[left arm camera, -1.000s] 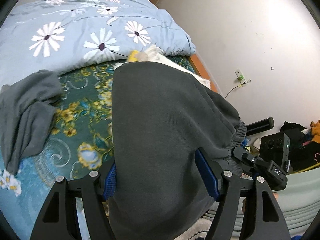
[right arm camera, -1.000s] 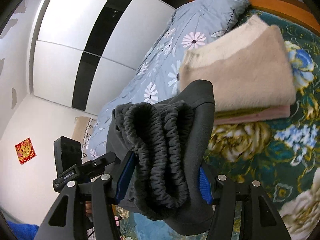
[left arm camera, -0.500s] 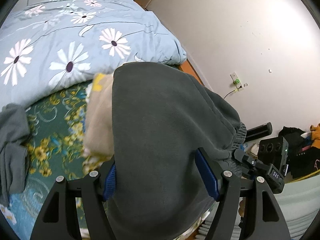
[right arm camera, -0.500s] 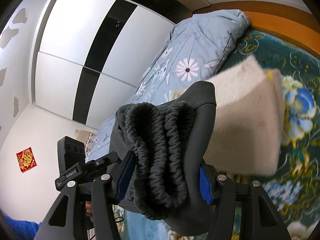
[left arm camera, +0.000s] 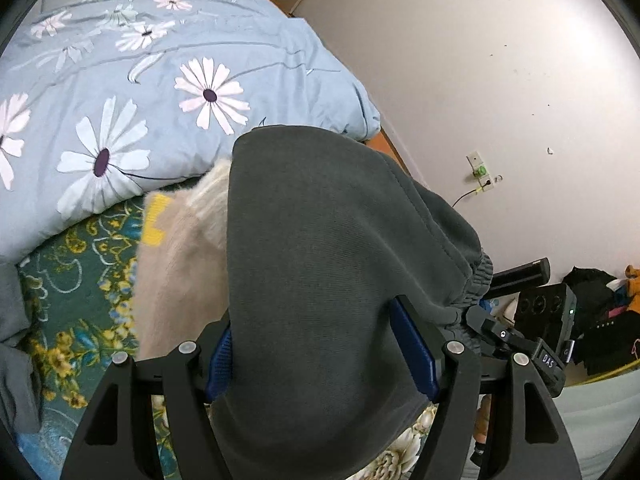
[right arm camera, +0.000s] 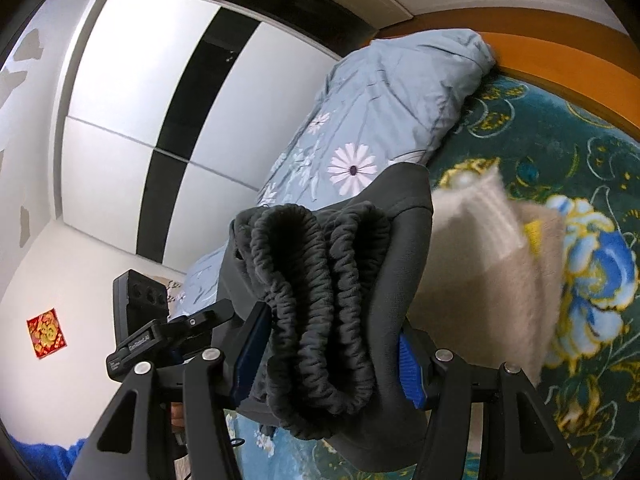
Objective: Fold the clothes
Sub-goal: 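Lower the sweatpants onto the beige fuzzy folded stack with both grippers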
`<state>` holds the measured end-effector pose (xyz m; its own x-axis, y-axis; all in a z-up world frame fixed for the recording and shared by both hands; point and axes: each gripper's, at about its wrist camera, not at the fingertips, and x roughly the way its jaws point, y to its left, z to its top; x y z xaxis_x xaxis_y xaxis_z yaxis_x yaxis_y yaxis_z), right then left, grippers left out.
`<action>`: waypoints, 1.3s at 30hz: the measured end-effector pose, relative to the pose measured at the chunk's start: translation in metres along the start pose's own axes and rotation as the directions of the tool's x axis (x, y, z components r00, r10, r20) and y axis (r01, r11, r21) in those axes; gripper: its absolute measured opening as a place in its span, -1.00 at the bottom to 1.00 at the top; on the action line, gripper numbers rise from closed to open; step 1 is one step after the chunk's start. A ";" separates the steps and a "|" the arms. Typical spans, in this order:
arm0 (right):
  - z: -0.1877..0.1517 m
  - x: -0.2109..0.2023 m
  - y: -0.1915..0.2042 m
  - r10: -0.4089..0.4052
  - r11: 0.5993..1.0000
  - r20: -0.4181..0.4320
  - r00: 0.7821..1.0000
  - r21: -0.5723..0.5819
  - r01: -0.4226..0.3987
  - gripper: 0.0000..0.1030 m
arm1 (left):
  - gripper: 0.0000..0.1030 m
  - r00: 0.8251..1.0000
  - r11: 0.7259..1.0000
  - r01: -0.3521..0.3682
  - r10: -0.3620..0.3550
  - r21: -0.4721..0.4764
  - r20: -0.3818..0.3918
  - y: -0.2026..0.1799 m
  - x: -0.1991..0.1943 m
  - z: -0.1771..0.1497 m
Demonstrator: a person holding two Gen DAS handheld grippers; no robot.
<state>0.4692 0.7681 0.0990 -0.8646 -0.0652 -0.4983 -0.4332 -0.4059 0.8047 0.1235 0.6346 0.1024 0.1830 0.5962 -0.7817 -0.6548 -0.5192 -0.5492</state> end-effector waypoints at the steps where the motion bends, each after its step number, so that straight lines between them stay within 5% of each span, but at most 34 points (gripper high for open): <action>1: 0.000 0.003 -0.008 -0.006 1.000 -0.004 1.000 0.015 0.007 0.19 | 0.41 1.000 1.000 -0.003 0.003 -0.005 -0.008 0.002 0.006 0.000; 12: -0.014 0.020 -0.069 -0.006 0.990 -0.007 1.000 0.138 0.007 0.18 | 0.39 0.995 0.996 -0.088 0.089 0.027 -0.043 0.009 0.051 -0.007; 21: -0.011 0.023 -0.068 0.004 0.990 -0.006 1.000 0.138 -0.003 0.19 | 0.39 0.991 0.992 -0.123 0.123 0.016 -0.057 0.009 0.060 -0.002; 30: -0.012 -0.004 -0.022 -0.060 0.998 0.049 0.997 0.025 0.059 0.23 | 0.39 0.991 0.989 -0.125 0.128 -0.075 0.037 0.010 0.008 -0.004; 39: -0.018 -0.009 0.033 -0.088 0.987 0.074 0.993 -0.129 0.097 0.09 | 0.39 0.987 0.977 -0.159 0.161 0.139 -0.010 -0.032 0.005 -0.043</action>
<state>0.4673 0.7387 0.1237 -0.8396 0.0384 -0.5419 -0.4784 -0.5248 0.7041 0.1770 0.6281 0.1033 0.0820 0.4985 -0.8630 -0.7712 -0.5168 -0.3718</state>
